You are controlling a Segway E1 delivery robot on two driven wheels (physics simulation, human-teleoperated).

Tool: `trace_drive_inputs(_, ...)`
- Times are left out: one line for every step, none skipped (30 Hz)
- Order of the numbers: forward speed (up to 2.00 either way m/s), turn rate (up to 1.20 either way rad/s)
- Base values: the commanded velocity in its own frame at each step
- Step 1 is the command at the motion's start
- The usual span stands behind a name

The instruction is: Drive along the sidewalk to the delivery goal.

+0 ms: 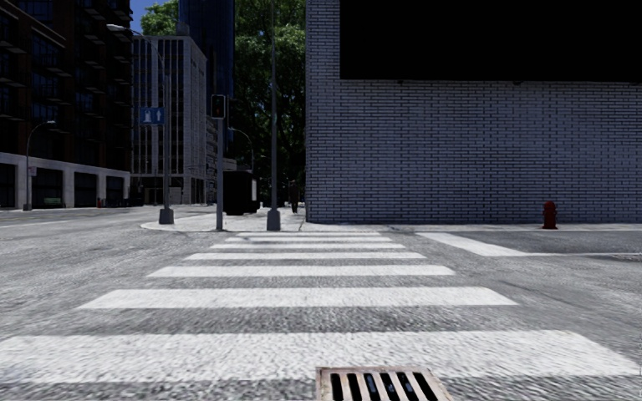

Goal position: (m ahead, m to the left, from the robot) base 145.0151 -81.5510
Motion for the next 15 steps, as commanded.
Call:
trace_drive_inputs(2.00,0.00)
trace_drive_inputs(2.00,0.00)
trace_drive_inputs(2.00,0.00)
trace_drive_inputs(2.00,0.00)
trace_drive_inputs(2.00,0.00)
trace_drive_inputs(2.00,0.00)
trace_drive_inputs(2.00,0.00)
trace_drive_inputs(2.00,0.00)
trace_drive_inputs(2.00,0.00)
trace_drive_inputs(1.97,0.00)
trace_drive_inputs(1.76,0.00)
trace_drive_inputs(1.61,0.00)
trace_drive_inputs(1.56,0.00)
trace_drive_inputs(1.56,0.00)
trace_drive_inputs(1.55,0.00)
